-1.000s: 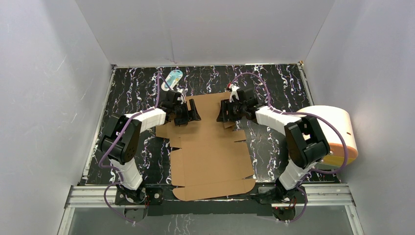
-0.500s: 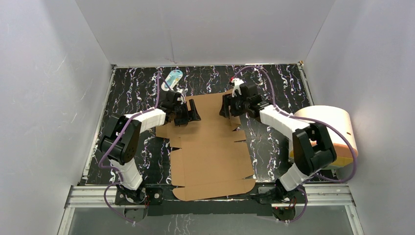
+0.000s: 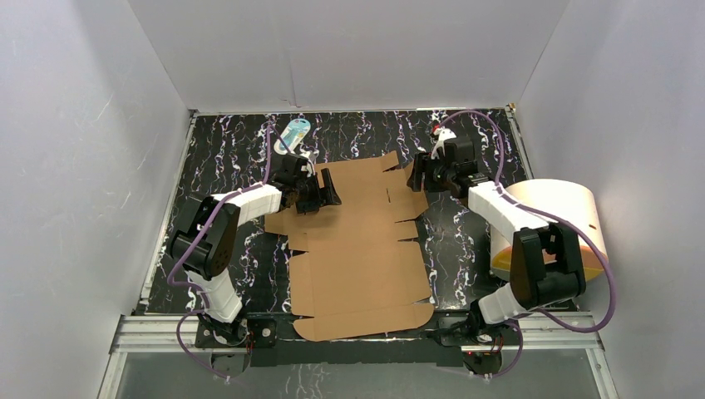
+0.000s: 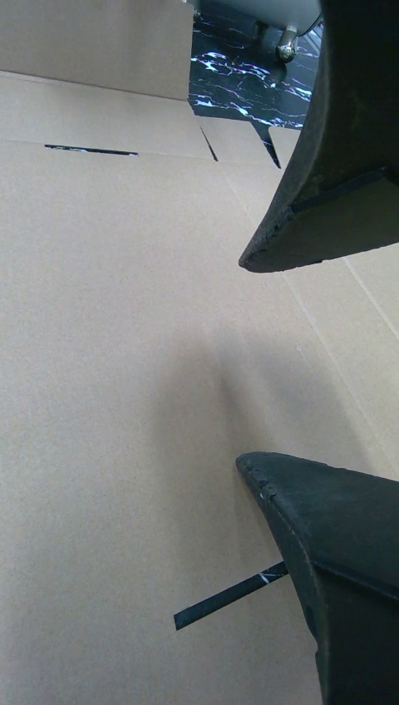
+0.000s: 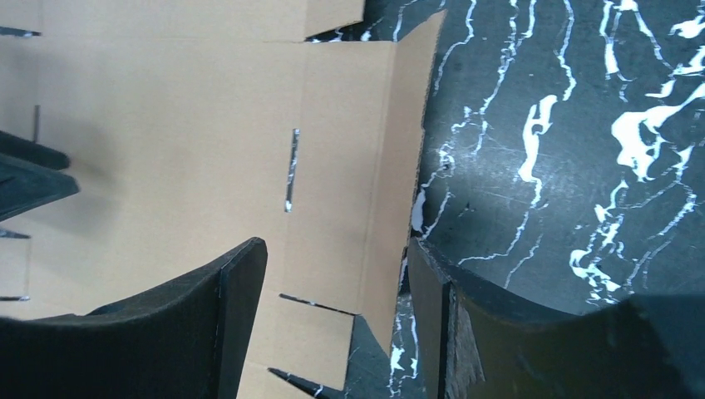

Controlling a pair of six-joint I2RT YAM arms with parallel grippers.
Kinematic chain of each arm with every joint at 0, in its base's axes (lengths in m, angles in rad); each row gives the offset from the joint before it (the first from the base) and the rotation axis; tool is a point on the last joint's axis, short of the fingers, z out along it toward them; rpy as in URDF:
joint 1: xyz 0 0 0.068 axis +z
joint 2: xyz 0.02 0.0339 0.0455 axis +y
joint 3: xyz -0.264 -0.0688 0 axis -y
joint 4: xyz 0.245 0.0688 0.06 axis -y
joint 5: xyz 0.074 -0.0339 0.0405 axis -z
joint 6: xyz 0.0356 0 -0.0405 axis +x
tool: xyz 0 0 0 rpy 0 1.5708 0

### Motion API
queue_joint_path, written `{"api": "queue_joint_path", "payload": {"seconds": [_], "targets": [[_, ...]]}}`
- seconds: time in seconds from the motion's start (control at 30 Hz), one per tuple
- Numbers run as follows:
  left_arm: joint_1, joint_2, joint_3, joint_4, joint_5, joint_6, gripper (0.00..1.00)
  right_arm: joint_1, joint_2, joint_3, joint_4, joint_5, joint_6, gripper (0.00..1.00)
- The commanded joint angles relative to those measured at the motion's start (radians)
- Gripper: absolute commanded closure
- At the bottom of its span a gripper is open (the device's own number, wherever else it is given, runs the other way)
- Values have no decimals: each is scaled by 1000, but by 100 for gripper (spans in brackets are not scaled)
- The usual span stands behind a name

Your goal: Fold the paper box

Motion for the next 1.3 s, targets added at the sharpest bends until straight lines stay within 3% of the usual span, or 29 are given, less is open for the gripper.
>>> {"api": "queue_joint_path", "payload": {"seconds": [0.0, 0.37, 0.53, 0.7, 1.0, 1.27], "targets": [[-4, -29, -20, -63, -20, 11, 23, 3, 24, 17, 14, 115, -48, 29], [-4, -27, -20, -56, -11, 13, 23, 2, 138, 41, 1, 103, -100, 45], [-4, -28, -23, -52, -10, 8, 23, 33, 133, 47, -20, 147, -120, 77], [-4, -28, -25, -44, -10, 4, 23, 132, 116, 90, -90, 320, -140, 93], [-5, -40, -31, -11, -7, -8, 23, 336, 161, 169, -155, 583, -169, 98], [-4, -59, -51, 15, 0, -19, 23, 453, 250, 227, -197, 686, -137, 100]]}}
